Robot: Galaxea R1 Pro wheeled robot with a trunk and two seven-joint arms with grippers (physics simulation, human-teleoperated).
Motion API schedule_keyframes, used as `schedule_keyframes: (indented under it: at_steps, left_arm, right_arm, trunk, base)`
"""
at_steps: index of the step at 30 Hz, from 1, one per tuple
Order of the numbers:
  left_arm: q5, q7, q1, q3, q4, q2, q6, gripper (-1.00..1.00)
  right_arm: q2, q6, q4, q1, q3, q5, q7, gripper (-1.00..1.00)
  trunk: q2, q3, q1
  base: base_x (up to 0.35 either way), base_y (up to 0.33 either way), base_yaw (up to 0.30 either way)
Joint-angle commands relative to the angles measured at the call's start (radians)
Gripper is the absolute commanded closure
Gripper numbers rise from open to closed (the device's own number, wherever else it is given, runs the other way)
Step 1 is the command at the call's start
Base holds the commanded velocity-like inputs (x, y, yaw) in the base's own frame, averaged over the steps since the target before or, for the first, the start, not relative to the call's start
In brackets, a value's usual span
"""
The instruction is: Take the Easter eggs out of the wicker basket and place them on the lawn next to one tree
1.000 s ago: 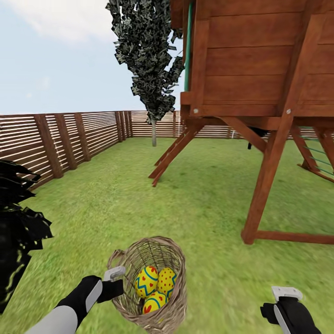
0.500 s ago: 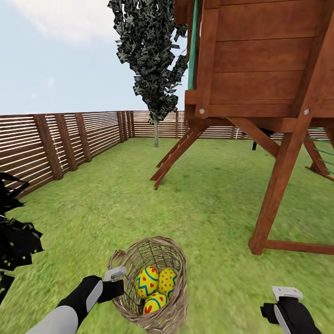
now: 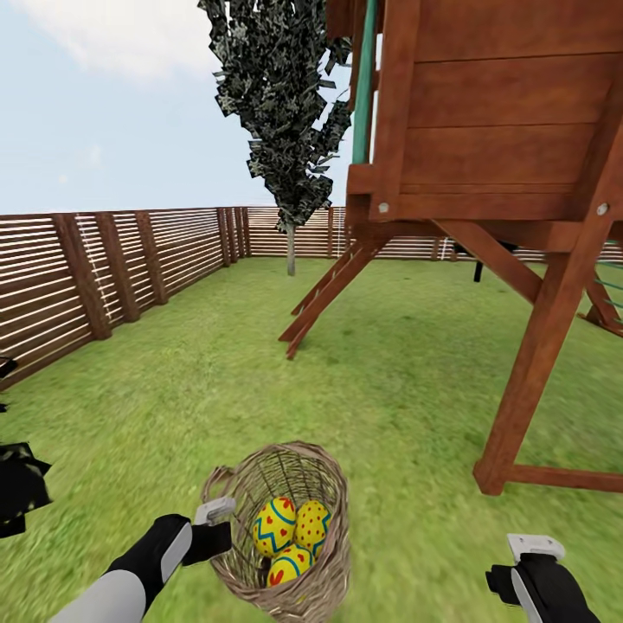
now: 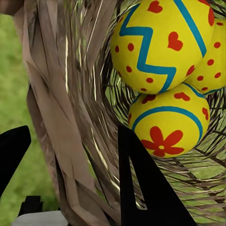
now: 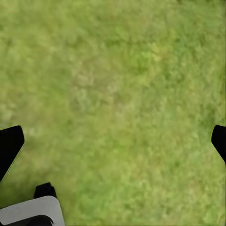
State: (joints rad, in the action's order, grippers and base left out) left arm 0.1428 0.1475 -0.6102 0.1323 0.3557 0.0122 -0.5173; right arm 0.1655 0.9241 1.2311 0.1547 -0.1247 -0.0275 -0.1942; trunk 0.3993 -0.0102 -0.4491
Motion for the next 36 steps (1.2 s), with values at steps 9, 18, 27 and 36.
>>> schedule_keyframes:
  at_steps: [9, 18, 27, 36]
  left_arm:
    - [0.015, 0.001, 0.0, 0.007, 0.002, -0.001, -0.007, 1.0]
    - [0.015, 0.001, 0.0, 0.007, 0.0, -0.002, -0.007, 1.0]
    - [0.015, 0.001, 0.0, 0.007, 0.0, -0.001, -0.007, 1.0]
    - [0.015, 0.001, 0.0, 0.007, 0.001, -0.001, -0.007, 1.0]
  right_arm:
    - [0.0, 0.0, 0.001, 0.0, 0.0, -0.004, -0.004, -1.0]
    - [0.0, 0.001, 0.001, 0.0, -0.027, -0.005, -0.004, -1.0]
    - [-0.002, 0.001, 0.001, 0.0, -0.027, -0.005, -0.004, -1.0]
    - [-0.002, 0.001, -0.001, 0.0, -0.028, -0.005, -0.004, -1.0]
  trunk:
    - [0.001, 0.0, -0.001]
    - [0.001, 0.0, -0.001]
    - [0.001, 0.0, -0.001]
    - [0.001, 0.0, -0.001]
  base:
    - [0.33, 0.0, 0.065]
    - [0.33, 0.0, 0.092]
    - [0.33, 0.0, 0.125]
    - [0.33, 0.0, 0.294]
